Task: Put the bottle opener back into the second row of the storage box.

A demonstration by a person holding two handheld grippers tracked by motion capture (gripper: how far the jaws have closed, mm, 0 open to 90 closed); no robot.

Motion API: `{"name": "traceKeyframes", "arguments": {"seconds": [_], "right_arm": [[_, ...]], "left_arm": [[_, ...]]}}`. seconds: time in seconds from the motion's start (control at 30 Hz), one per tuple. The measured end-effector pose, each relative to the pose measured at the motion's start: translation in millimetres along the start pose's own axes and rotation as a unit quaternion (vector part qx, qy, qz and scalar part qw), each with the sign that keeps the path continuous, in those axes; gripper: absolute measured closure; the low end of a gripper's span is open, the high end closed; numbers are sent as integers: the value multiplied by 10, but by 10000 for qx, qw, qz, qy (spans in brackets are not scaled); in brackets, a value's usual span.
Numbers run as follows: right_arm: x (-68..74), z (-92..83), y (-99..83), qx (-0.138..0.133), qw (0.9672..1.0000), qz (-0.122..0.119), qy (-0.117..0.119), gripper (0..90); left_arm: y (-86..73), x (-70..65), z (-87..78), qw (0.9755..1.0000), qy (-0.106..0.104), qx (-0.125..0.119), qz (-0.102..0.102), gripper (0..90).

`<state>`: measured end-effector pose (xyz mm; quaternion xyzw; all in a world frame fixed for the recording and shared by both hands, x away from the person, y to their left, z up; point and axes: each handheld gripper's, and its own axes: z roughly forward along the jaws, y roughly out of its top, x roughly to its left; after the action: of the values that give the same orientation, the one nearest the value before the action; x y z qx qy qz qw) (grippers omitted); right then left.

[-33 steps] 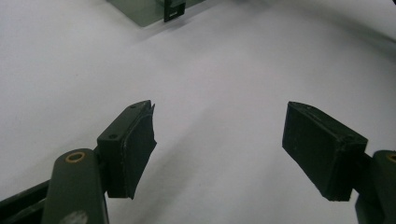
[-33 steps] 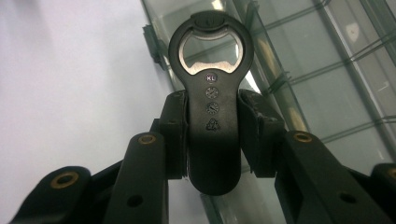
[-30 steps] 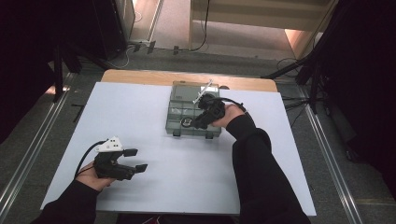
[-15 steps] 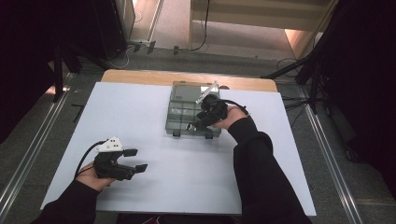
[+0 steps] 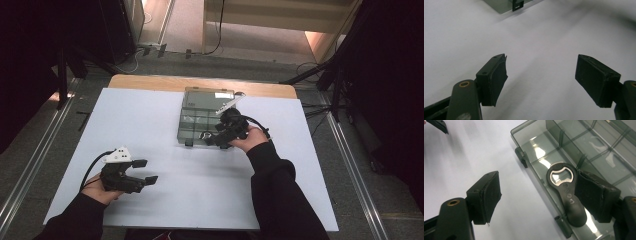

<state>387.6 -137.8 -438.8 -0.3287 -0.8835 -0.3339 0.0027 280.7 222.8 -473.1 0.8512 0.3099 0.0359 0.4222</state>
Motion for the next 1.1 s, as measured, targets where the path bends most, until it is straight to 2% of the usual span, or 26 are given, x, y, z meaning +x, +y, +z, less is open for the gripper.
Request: {"name": "traceKeyframes", "arguments": {"seconds": [0.23, 0.57, 0.8, 0.97, 1.1], "right_arm": [[114, -59, -117, -128, 9998, 66, -104, 226], [265, -102, -323, -210, 9996, 161, -127, 228], [341, -115, -490, -287, 9993, 237, -69, 228], [399, -178, -625, -497, 9983, 261, -125, 228], [438, -199, -763, -492, 9983, 278, -153, 227]], "left_arm": [[1, 3, 3, 10000, 14, -2, -8, 252], [-1, 0, 14, 10000, 30, 24, -16, 251], [-5, 0, 8, 10000, 25, 21, -7, 251], [-5, -1, 2, 10000, 30, 2, -8, 251], [-5, -4, 3, 10000, 18, 1, 0, 251]]}}
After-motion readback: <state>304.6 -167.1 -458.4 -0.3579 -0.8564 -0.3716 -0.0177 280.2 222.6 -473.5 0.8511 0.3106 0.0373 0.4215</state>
